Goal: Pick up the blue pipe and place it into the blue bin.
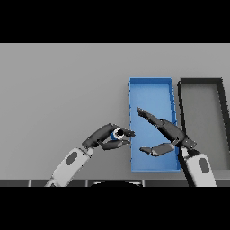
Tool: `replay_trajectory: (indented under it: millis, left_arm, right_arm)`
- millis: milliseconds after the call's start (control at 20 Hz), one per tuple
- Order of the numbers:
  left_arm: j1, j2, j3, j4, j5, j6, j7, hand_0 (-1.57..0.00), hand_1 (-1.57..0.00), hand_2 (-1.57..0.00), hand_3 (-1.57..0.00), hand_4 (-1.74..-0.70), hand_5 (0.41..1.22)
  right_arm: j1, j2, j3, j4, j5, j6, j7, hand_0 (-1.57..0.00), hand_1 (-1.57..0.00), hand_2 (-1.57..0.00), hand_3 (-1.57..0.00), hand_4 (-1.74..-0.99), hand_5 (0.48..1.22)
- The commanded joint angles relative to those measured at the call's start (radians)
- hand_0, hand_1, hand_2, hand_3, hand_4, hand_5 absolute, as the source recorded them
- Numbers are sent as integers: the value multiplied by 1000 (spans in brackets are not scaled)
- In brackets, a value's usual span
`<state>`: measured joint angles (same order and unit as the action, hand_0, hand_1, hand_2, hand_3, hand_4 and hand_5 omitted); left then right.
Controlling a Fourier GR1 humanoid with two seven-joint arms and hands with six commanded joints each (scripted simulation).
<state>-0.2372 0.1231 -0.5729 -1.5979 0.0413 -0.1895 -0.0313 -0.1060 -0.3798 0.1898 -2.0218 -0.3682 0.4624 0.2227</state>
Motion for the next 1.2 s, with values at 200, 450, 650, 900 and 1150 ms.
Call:
replay_trajectory:
  millis: [200,450,650,900,1150]
  left_arm:
    - [15,2,6,-8,-8,-14,-10,-1571,-1571,-1571,-1486,-1741,1221]
    - [6,-16,15,15,1,-46,-11,-1571,-1571,-1571,-1532,-1741,1221]
    - [7,-4,15,4,-38,-48,-23,-1571,-1571,-1571,-1540,-1740,1221]
    - [-14,31,-2,3,-94,-98,88,-991,-878,-850,-824,-1552,1221]
    - [12,-10,41,-11,-67,-81,34,-1164,-1128,-1051,-1065,-1634,1221]
  right_arm:
    - [-148,29,90,35,45,46,48,1,1,1,1,-1276,527]
    - [-258,88,155,93,50,71,110,1,1,1,1,-1227,532]
    - [-342,151,182,180,70,89,116,1,1,1,1,-1218,508]
    - [-424,201,213,236,64,119,147,-527,-534,-531,-440,-1362,508]
    - [-432,218,236,260,-42,135,188,-1221,-1214,-1230,-1080,-1526,728]
